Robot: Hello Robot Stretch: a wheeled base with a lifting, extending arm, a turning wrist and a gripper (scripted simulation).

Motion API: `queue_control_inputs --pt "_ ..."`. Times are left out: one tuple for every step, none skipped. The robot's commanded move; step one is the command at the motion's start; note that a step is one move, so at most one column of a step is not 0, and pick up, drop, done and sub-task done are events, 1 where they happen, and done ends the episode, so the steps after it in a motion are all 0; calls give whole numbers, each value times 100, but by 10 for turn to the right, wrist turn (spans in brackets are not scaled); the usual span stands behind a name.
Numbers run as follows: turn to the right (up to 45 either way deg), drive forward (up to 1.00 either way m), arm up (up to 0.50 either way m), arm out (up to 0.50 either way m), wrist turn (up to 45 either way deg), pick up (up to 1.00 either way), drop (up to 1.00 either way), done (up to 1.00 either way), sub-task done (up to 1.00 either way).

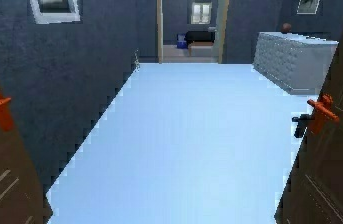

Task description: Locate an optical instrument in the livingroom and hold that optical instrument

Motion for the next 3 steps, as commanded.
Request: queue_control_inputs --pt "0 100 0 0 0 0 0 0 0" --pt "0 30 0 0 0 0 0 0 0" --pt "450 0 0 0 0 0 0 0 0"
